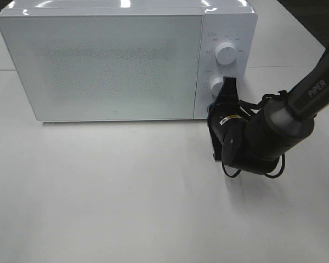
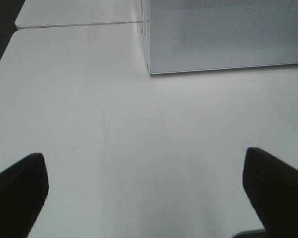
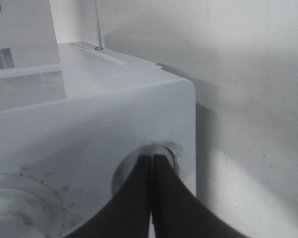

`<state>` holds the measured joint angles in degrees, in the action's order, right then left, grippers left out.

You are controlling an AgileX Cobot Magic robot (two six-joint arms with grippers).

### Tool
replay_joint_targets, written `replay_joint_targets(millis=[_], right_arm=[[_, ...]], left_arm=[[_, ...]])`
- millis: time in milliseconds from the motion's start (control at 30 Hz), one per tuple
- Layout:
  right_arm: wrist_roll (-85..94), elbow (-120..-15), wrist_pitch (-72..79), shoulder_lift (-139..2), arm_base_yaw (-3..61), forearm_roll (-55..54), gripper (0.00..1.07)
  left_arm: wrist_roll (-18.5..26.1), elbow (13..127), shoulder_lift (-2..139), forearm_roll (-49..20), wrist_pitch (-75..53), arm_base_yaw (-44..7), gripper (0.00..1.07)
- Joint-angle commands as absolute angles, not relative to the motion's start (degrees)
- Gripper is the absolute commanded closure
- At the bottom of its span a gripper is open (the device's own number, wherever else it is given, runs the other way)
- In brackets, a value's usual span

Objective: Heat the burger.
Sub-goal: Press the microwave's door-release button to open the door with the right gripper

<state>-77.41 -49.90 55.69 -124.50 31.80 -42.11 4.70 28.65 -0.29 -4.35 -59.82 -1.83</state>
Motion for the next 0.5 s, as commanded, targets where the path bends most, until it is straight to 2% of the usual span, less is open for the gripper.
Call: replay_joint_targets(millis=[33, 267, 500], right_arm=[[-75.8, -51.8, 56.7, -125.0, 30.5, -41.5, 1.07], [-75.5, -52.7, 64.5, -125.5, 30.3, -40.5, 1.07], [-75.5, -54.5, 65.8, -125.5, 30.3, -40.6, 1.07]], left_arm=[[4.7, 28.5, -1.5, -4.6, -59.3, -1.7, 0.07], [4.7, 28.5, -1.5, -4.6, -59.3, -1.7, 0.07], [4.7, 28.5, -1.5, -4.6, -59.3, -1.7, 0.07]])
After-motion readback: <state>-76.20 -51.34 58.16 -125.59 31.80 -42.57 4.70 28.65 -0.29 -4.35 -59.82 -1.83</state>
